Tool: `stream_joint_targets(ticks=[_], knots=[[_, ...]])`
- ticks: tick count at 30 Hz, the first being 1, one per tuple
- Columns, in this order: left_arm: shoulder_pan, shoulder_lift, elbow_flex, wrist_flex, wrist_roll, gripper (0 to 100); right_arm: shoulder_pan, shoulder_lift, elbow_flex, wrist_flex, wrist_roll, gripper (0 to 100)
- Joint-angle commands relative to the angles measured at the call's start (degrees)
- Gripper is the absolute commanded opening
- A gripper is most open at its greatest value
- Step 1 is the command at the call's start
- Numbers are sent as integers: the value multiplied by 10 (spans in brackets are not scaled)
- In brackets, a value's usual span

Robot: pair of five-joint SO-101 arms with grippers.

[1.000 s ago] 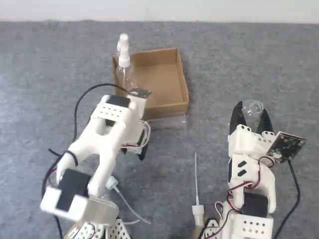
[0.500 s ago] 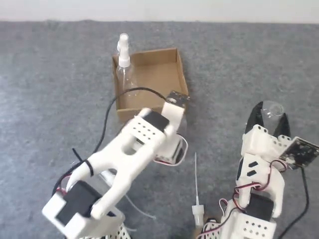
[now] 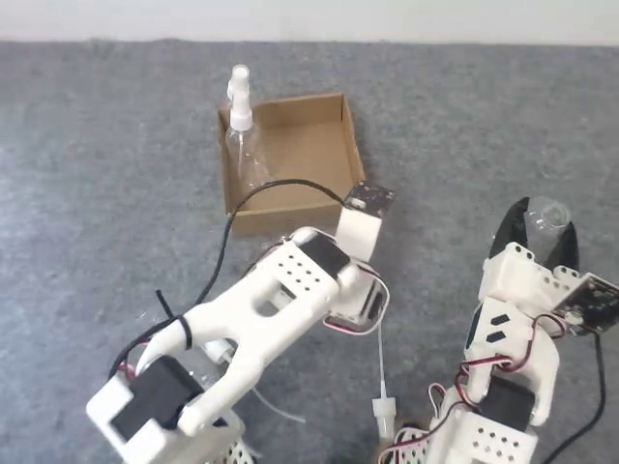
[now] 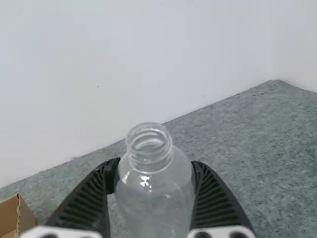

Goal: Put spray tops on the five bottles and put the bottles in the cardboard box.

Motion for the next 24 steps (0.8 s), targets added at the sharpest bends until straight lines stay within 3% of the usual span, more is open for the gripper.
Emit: stream_joint_targets(ticks=[1, 12, 19, 24], knots=[[47, -32, 0, -31, 6, 195, 7, -13, -42, -17, -4, 14], [75, -31, 87, -168, 7, 192, 4, -13, -42, -17, -4, 13], [76, 40, 52, -162, 7, 180, 4, -13, -41, -17, -4, 13], [76, 109, -37, -90, 6, 94, 3, -13, -41, -16, -4, 13]])
